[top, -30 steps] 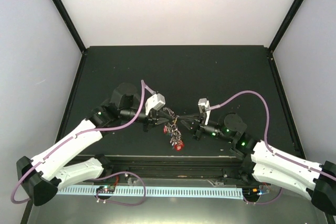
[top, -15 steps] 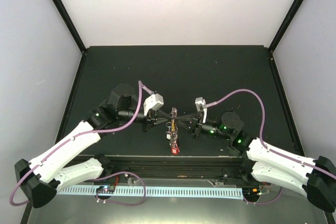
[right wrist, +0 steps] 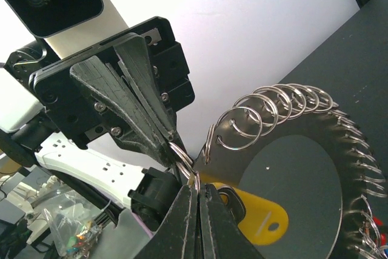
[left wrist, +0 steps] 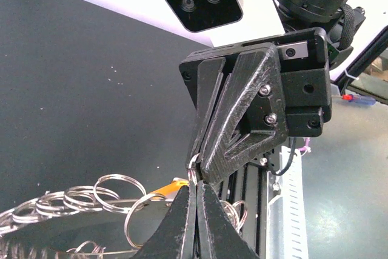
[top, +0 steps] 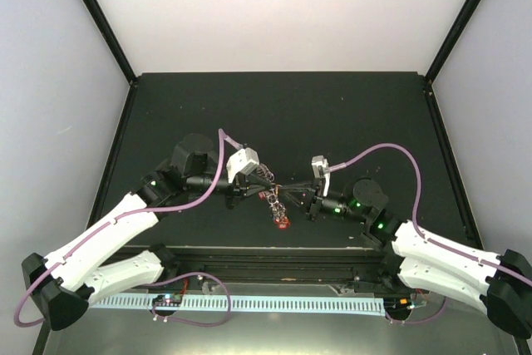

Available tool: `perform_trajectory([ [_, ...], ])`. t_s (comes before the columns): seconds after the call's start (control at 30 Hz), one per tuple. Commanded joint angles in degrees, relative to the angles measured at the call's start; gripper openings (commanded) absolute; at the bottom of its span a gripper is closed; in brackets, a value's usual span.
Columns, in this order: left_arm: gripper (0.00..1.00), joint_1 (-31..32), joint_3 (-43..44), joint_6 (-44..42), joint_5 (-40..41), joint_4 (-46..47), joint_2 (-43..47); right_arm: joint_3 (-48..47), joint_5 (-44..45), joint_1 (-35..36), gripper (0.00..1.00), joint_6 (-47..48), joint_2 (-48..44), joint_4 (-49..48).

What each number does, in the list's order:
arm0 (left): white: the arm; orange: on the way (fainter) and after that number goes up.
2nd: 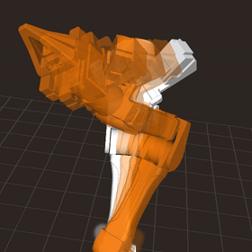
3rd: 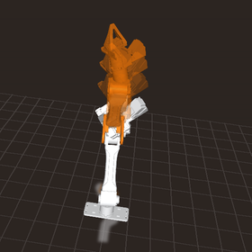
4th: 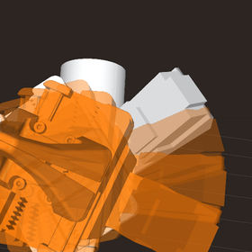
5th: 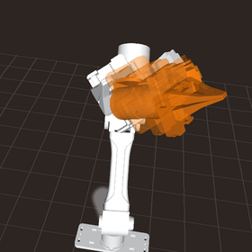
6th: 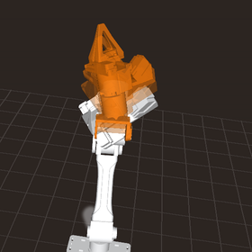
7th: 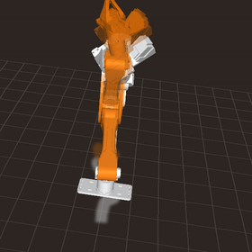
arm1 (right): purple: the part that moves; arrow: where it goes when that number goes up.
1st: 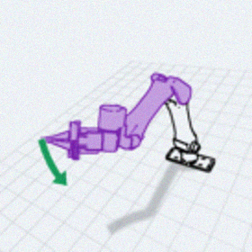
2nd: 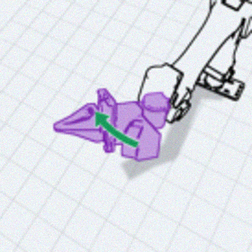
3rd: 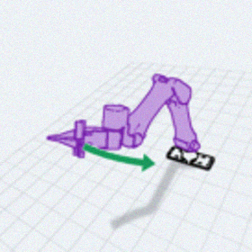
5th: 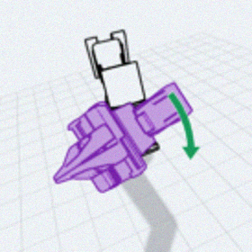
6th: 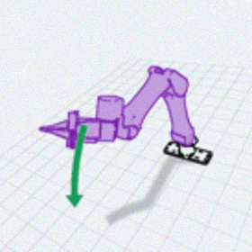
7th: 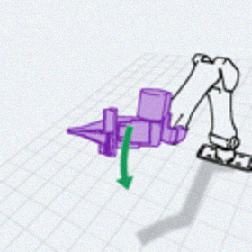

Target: Remove the keys from the keyring

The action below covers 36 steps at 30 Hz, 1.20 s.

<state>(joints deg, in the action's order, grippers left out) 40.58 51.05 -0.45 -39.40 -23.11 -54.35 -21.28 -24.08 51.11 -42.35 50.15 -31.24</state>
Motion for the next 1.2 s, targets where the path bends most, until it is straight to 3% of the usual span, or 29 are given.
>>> perform_trajectory([
  [0.0, 0.02, 0.1, 1.0, 0.2, 2.2, 2.7, 1.4, 1.2, 1.8, -0.4, 0.01, 0.3, -1.8, -0.4],
  [1.17, 0.02, 0.2, 1.5, 0.6, 7.0, 0.5, -3.2, -0.5, 2.0, -0.4, 0.01, 4.8, -5.4, -0.5],
])
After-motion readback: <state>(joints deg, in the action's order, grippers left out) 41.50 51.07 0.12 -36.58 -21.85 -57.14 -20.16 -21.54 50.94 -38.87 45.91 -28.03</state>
